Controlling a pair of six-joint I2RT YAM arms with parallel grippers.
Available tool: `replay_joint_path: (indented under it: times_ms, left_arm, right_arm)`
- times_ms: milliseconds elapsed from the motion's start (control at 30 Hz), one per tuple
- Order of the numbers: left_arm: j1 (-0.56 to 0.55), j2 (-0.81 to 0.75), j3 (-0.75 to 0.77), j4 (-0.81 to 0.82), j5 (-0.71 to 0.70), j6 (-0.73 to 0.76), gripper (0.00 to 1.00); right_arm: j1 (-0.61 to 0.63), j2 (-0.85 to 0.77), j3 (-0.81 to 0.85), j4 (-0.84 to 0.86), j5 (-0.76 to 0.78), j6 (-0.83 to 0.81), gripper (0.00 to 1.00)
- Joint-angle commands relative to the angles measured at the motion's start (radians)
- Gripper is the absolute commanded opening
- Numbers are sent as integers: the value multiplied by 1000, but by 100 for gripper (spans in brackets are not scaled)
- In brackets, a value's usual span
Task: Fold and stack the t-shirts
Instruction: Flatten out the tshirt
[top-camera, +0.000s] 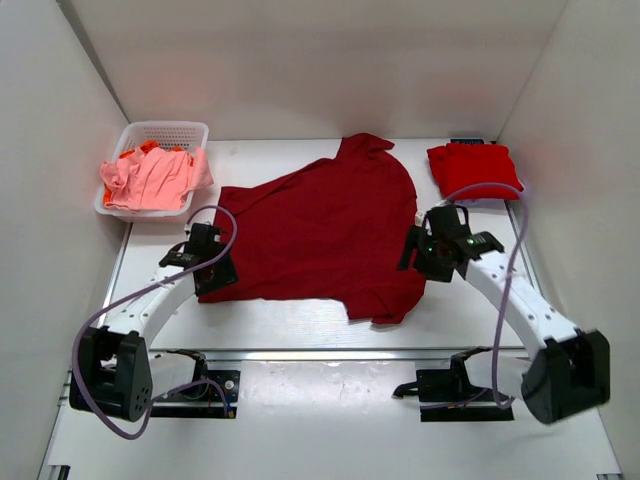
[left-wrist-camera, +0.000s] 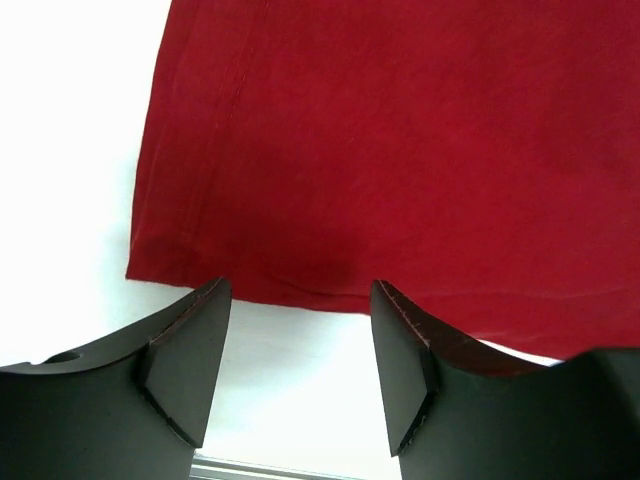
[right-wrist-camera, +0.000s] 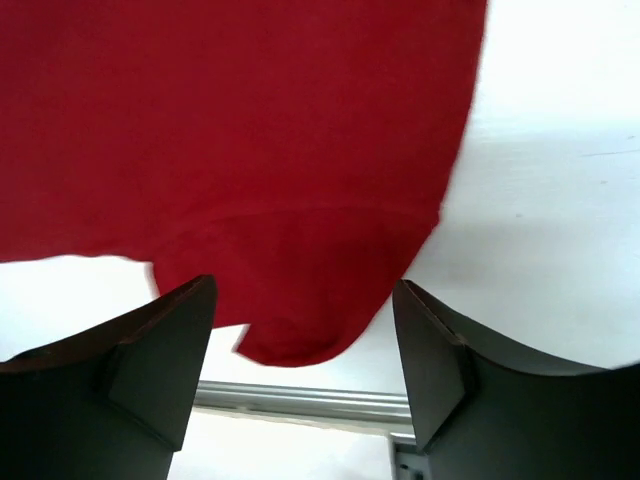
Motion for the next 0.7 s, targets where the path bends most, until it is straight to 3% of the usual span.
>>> replay_joint_path:
  times_ms: [0,200,267,333,367,433,667]
  left_arm:
    - [1,7,-24,23,12,-10,69]
    - [-22,86,-67,86,16,-18,69]
    - [-28,112,-77,109,27,-29,62]
    - [-32,136,-84,126,45,-35,44]
    - [-41,152,-90,135,61,-32,26]
    - [-49,177,-93,146,68,-33,0]
    - [-57,151,-87,154,93,-30,0]
  right_arm:
    - [1,-119,-53,90,-60,102,70]
    - [32,-177,-130,85,-77,146,70]
    - [58,-188,-162,95,-88,178,74]
    - [113,-190,-187,102,-85,213,73]
    - [128,-190,-207,113,-92,239,73]
    - [194,-179,-236,134,-97,273,73]
    - [254,-118,-337,187,-48,370,67]
